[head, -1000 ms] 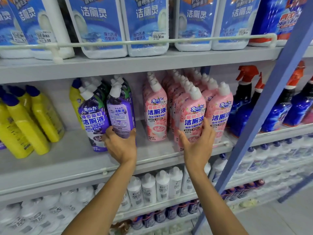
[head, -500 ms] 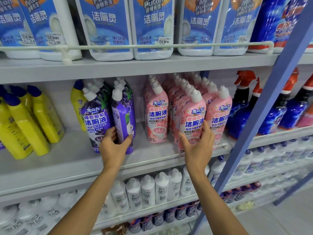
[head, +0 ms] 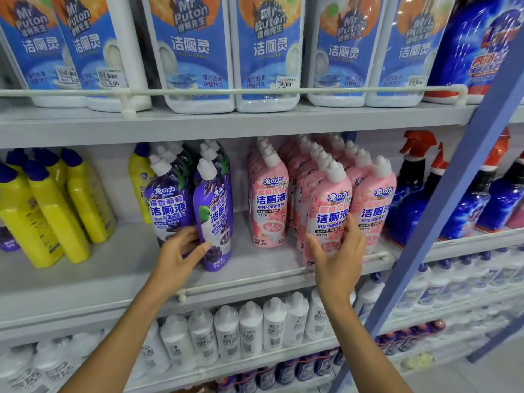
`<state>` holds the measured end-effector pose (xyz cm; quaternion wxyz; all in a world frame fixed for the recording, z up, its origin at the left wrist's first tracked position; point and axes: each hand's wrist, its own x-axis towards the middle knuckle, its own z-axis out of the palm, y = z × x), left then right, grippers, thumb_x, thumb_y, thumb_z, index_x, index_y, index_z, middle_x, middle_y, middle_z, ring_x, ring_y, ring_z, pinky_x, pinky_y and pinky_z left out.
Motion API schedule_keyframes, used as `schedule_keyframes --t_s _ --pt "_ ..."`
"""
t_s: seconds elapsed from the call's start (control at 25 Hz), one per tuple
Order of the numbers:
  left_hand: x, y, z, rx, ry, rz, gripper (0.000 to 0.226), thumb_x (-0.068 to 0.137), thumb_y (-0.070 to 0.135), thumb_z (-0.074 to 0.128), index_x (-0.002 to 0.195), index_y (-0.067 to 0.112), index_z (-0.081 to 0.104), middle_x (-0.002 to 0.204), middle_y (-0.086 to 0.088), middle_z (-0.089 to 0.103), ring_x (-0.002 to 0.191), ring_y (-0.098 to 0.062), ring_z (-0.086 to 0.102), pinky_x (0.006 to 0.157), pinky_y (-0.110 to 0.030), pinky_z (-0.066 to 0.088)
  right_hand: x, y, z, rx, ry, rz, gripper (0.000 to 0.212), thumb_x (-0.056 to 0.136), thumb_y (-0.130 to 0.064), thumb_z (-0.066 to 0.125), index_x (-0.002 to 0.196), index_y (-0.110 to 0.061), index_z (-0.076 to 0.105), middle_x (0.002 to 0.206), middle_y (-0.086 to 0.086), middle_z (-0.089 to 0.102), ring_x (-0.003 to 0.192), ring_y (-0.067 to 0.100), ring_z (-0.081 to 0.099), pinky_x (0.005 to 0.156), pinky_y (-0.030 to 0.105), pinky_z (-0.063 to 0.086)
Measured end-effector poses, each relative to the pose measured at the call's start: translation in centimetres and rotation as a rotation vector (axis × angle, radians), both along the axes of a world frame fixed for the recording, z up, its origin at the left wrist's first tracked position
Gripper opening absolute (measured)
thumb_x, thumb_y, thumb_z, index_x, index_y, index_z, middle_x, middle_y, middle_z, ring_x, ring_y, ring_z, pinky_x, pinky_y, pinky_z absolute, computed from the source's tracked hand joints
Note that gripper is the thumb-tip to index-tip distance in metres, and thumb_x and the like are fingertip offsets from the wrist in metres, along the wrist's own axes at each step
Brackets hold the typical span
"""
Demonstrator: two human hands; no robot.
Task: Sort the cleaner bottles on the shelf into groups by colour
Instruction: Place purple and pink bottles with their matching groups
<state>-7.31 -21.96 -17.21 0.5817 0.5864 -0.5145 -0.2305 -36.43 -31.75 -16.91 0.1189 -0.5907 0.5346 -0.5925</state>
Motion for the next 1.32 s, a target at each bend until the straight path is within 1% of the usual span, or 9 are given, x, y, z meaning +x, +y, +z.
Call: schedule_keyframes --t_s 0.12,0.24,0.4,0.6,0.72,0.92,1.08,1.24,1.32 --pt "-1.3 0.3 -0.1 -0.004 -0.046 0.068 0.031 0.094 0.012 0.070 0.124 0.018 0.065 0.112 0.004 0.076 0.101 -0.012 0.073 0.089 -0.030 0.059 -0.1 0.0 -0.2 -0.006 0.005 0.006 0.092 0.078 -0.045 0.083 0.153 -0.018 0.037 0.146 0.003 0.047 0.135 0.016 0.044 0.097 0.022 0.038" --pt "-2.7 -0.6 0.2 0.018 -0.107 0.273 0.041 0.079 0.019 0.085 0.115 0.019 0.065 0.102 0.006 0.077 0.089 -0.007 0.074 0.080 -0.030 0.061 -0.1 -0.1 -0.3 -0.012 0.010 0.012 0.091 0.079 -0.044 0.083 0.153 -0.018 0.037 0.148 0.003 0.046 0.137 0.017 0.043 0.098 0.026 0.040" --pt "-1.1 -1.3 0.7 0.098 -0.097 0.156 0.038 0.080 0.016 0.084 0.114 0.015 0.066 0.101 0.001 0.078 0.089 -0.010 0.075 0.086 -0.043 0.061 -0.4 -0.2 -0.3 -0.007 0.016 0.027 0.091 0.079 -0.042 0.083 0.153 -0.018 0.037 0.148 0.003 0.046 0.136 0.017 0.043 0.097 0.026 0.040" --pt "-1.5 -0.6 0.7 0.071 -0.185 0.506 0.025 0.073 0.021 0.090 0.090 0.011 0.075 0.079 0.000 0.077 0.065 0.001 0.069 0.064 -0.019 0.052 -0.6 -0.3 -0.5 -0.014 0.018 0.032 0.091 0.078 -0.043 0.083 0.152 -0.017 0.038 0.148 0.003 0.047 0.136 0.017 0.043 0.098 0.023 0.038" --pt "-3.2 -1.3 0.6 0.022 -0.120 0.614 0.030 0.071 0.018 0.091 0.089 0.006 0.069 0.080 -0.004 0.074 0.068 -0.013 0.069 0.066 -0.025 0.054 -0.5 -0.2 -0.4 -0.015 0.012 0.039 0.090 0.078 -0.044 0.083 0.152 -0.017 0.038 0.147 0.003 0.047 0.135 0.016 0.043 0.097 0.021 0.038" --pt "-4.9 -3.5 0.8 0.062 -0.133 0.724 0.038 0.065 0.027 0.094 0.079 0.013 0.061 0.078 -0.005 0.072 0.073 -0.028 0.069 0.069 -0.041 0.058 -0.5 -0.1 -0.5 -0.019 0.010 0.048 0.089 0.079 -0.041 0.083 0.152 -0.015 0.039 0.146 0.005 0.048 0.134 0.015 0.044 0.096 0.012 0.032" --pt "-4.9 -4.4 0.3 0.044 -0.113 0.741 0.038 0.066 0.026 0.093 0.081 0.010 0.062 0.079 -0.010 0.073 0.074 -0.031 0.068 0.071 -0.041 0.057 -0.6 0.0 -0.6 -0.028 -0.002 0.059 0.089 0.079 -0.040 0.084 0.152 -0.015 0.039 0.145 0.005 0.049 0.134 0.016 0.045 0.097 0.008 0.029" --pt "-4.0 -4.7 -0.5 0.015 -0.141 0.740 0.036 0.067 0.024 0.093 0.083 0.011 0.063 0.079 -0.011 0.073 0.071 -0.030 0.068 0.072 -0.041 0.057 -0.6 -0.1 -0.9 -0.037 -0.031 0.064 0.089 0.079 -0.039 0.085 0.152 -0.017 0.039 0.143 0.005 0.050 0.133 0.019 0.048 0.102 0.015 0.036" --pt "-4.4 -4.9 -0.6 0.011 -0.142 0.759 0.037 0.067 0.022 0.093 0.088 0.010 0.065 0.086 -0.012 0.074 0.076 -0.030 0.069 0.075 -0.042 0.058 -0.6 -0.1 -0.9 -0.035 -0.050 0.070 0.088 0.079 -0.038 0.085 0.151 -0.017 0.041 0.143 0.005 0.051 0.133 0.019 0.048 0.104 0.011 0.034"
